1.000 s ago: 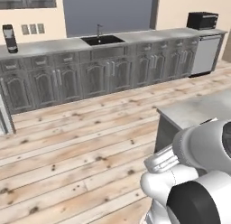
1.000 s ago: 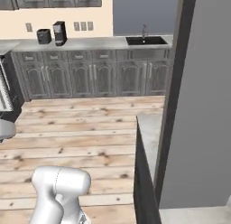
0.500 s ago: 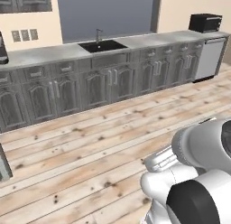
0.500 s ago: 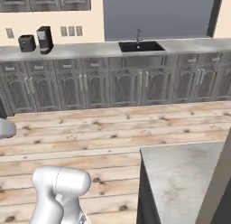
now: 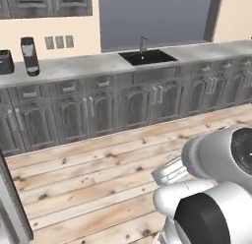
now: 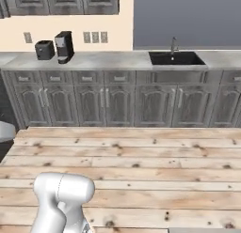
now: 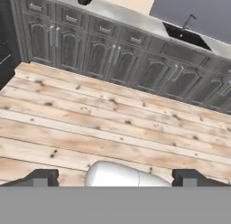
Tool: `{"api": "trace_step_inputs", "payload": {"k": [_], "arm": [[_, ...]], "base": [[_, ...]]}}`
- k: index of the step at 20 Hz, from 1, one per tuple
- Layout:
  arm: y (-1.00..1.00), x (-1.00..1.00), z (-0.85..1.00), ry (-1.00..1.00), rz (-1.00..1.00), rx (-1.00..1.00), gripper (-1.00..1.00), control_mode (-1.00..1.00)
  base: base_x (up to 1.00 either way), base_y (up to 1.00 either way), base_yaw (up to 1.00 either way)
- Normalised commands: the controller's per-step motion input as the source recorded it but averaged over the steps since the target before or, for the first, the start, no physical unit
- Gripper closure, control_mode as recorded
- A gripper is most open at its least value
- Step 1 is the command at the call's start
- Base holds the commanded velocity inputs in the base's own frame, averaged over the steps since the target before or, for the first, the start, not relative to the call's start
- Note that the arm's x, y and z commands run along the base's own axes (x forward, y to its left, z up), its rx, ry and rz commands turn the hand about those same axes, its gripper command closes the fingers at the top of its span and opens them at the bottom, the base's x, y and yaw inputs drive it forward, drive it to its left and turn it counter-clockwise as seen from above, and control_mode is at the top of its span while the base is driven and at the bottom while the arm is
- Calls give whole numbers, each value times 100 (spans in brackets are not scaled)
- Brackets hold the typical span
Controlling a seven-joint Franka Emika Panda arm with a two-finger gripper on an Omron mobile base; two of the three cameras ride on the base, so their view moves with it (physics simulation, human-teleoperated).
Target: There is a bowl on the dining counter. Grab a lemon wedge from the fridge and place it in the bowl. Then get the liquor bottle and glass cup from the cabinet and place them next to the bowl.
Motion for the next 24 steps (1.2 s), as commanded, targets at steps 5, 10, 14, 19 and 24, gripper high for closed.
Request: {"api": "trace_step_inputs", "payload": {"k": [5,10,14,19,24], "arm": [[0,0,0,0,0,0,-100,100],[0,0,0,0,0,0,-100,100],[0,0,0,0,0,0,-100,100],[0,0,0,0,0,0,-100,100],[0,0,0,0,0,0,-100,100]], "base": [[100,0,48],[100,0,45],[100,0,41],[100,0,44],[100,-2,52]]}}
